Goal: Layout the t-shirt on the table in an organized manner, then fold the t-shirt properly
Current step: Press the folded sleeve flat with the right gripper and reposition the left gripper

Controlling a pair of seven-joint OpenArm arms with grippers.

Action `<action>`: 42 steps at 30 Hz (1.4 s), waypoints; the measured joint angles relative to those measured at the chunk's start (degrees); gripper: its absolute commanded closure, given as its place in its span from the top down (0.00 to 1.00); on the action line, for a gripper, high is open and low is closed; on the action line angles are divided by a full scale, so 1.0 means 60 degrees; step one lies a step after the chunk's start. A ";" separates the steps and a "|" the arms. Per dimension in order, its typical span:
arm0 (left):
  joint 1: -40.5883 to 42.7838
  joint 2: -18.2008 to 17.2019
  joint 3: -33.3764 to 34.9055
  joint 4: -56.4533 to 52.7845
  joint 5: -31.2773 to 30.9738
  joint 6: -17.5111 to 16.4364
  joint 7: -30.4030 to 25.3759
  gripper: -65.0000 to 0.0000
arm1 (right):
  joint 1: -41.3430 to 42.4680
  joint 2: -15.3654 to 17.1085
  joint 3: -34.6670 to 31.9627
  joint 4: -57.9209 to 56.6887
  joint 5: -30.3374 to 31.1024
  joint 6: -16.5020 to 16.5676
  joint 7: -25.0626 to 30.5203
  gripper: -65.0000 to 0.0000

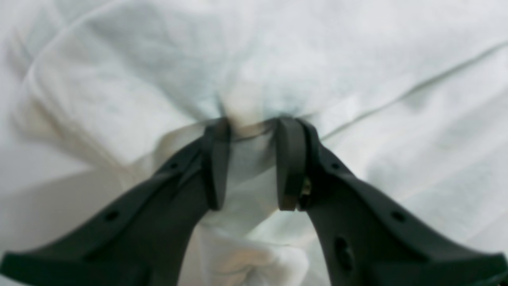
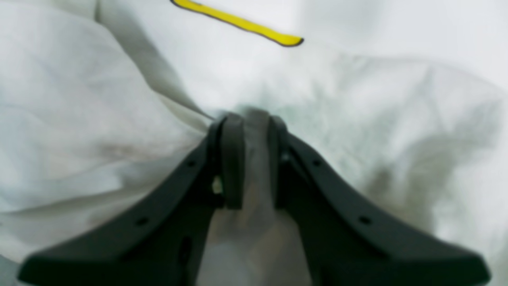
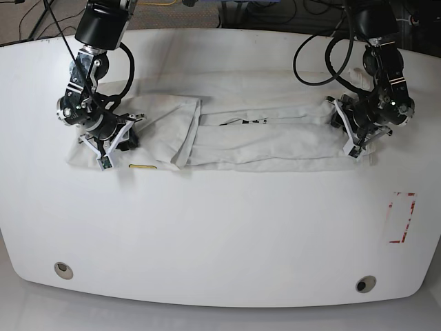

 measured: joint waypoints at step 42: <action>0.0244 0.0011 0.0004 0.1723 0.0004 -0.0007 0.0933 0.28 | 0.0390 -0.1989 -0.0011 0.4076 -0.0463 -0.0073 -0.4255 0.16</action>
